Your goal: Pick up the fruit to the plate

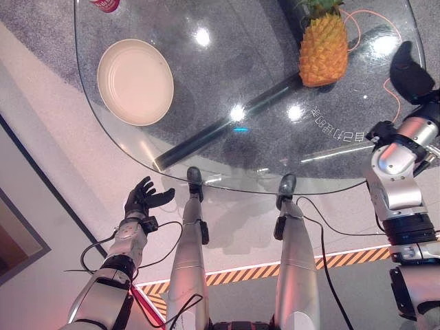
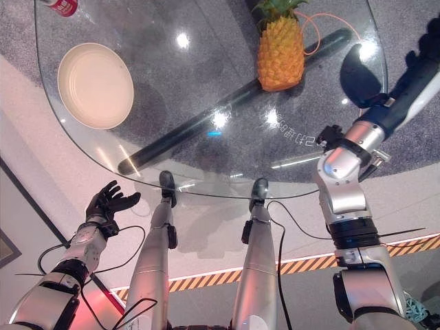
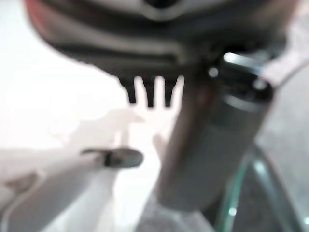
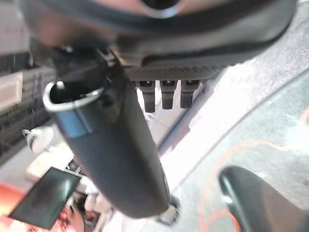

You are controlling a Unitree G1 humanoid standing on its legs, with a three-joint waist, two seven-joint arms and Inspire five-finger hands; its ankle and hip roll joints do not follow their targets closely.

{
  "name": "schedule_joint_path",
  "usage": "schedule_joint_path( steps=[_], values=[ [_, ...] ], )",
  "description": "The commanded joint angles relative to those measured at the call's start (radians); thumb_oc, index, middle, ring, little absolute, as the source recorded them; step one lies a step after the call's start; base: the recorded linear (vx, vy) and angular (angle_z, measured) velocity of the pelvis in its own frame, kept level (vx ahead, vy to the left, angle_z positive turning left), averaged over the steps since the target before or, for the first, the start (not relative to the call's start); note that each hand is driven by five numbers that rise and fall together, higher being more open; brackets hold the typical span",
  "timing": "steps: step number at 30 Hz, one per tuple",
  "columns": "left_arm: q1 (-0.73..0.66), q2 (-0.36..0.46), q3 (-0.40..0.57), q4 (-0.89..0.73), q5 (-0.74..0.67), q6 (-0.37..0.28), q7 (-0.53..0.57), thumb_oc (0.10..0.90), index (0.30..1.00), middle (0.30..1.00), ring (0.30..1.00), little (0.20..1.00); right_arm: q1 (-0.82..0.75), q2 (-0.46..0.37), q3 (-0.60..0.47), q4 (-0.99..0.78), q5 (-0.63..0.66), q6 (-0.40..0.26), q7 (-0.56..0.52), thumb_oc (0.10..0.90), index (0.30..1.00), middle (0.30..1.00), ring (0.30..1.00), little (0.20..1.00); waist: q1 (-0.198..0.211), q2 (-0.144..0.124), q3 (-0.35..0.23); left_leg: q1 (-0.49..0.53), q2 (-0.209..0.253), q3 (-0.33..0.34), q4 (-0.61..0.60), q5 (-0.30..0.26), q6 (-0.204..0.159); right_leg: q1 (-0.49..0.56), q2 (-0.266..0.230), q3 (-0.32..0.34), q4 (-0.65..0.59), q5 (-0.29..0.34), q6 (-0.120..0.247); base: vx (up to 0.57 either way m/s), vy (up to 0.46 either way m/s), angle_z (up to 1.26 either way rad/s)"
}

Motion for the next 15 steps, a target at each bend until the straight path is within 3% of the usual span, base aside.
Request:
schedule_joint_path(
  steps=[1,15],
  values=[
    [0.078,0.017,0.048,0.035,0.012,-0.038,0.013,0.800,0.900,0.900,0.900,0.900,0.017,-0.026,-0.047,-0.121,-0.070,-0.035,0.016,0.800,0.900,0.900,0.900,0.900,-0.009,-0.022,-0.017,-0.025,0.003,-0.028,0.133,-0.113,-0.007,0.010,-0.002,-0.047,-0.144,0.163,-0.003,0.00,0.000,0.00],
    [0.097,-0.013,0.035,0.016,0.029,-0.050,0.027,0.800,0.900,0.900,0.900,0.900,0.030,0.026,0.027,-0.179,-0.085,-0.003,0.133,0.800,0.900,0.900,0.900,0.900,-0.002,-0.012,-0.017,-0.023,0.003,-0.018,0.124,-0.101,-0.008,0.009,-0.011,-0.056,-0.143,0.163,-0.005,0.00,0.000,0.00]
  ],
)
